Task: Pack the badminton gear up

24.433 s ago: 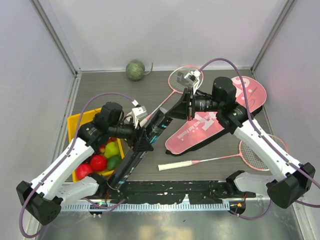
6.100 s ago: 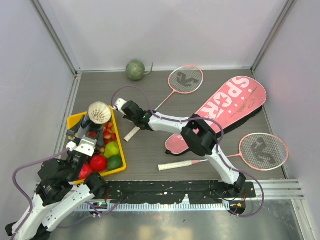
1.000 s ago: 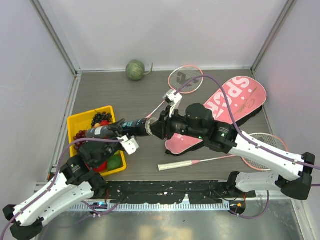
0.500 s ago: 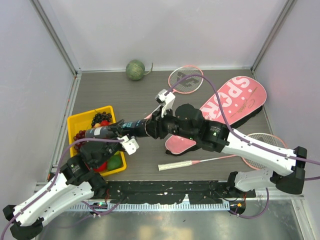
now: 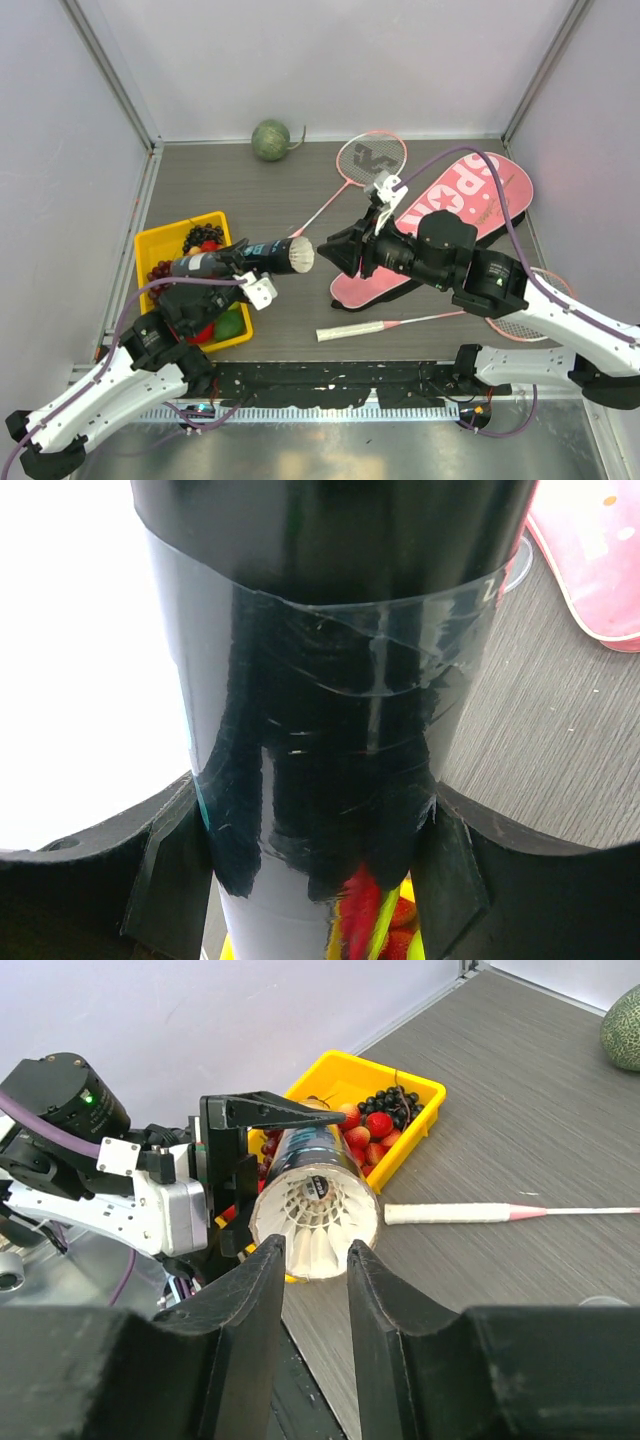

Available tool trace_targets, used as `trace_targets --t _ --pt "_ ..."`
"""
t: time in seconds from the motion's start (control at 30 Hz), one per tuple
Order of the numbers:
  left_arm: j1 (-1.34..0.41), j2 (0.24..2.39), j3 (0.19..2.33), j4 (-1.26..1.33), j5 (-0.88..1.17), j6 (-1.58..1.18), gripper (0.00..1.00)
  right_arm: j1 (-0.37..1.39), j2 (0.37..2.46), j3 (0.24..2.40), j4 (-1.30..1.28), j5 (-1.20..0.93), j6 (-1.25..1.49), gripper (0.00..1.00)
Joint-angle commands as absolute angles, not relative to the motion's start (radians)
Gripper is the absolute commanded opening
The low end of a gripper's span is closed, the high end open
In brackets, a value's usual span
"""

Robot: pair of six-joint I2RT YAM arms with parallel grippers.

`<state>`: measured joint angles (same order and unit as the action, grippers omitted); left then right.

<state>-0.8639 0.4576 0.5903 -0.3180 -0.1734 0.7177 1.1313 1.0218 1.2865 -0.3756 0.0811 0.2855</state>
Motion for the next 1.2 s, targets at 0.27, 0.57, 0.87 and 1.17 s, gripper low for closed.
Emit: trace_targets --t 0.27,0.57,0.87,1.17 --pt "-0.868 0.436 0.624 -0.222 -0.16 0.704 0.0 1.135 1.091 1.316 -0.328 0.158 0.255 0.36" --pt "-0.868 0.445 0.63 -0.222 -0.167 0.696 0.0 1.137 1.181 1.354 -0.307 0.144 0.273 0.27" --pt "-0.868 0.46 0.64 -0.221 -0.166 0.686 0.0 1.158 1.256 1.388 -0.319 0.213 0.249 0.23" --pt "-0.868 0.463 0.643 -0.225 -0.186 0.686 0.0 1.203 1.233 1.402 -0.354 0.348 0.213 0.45"
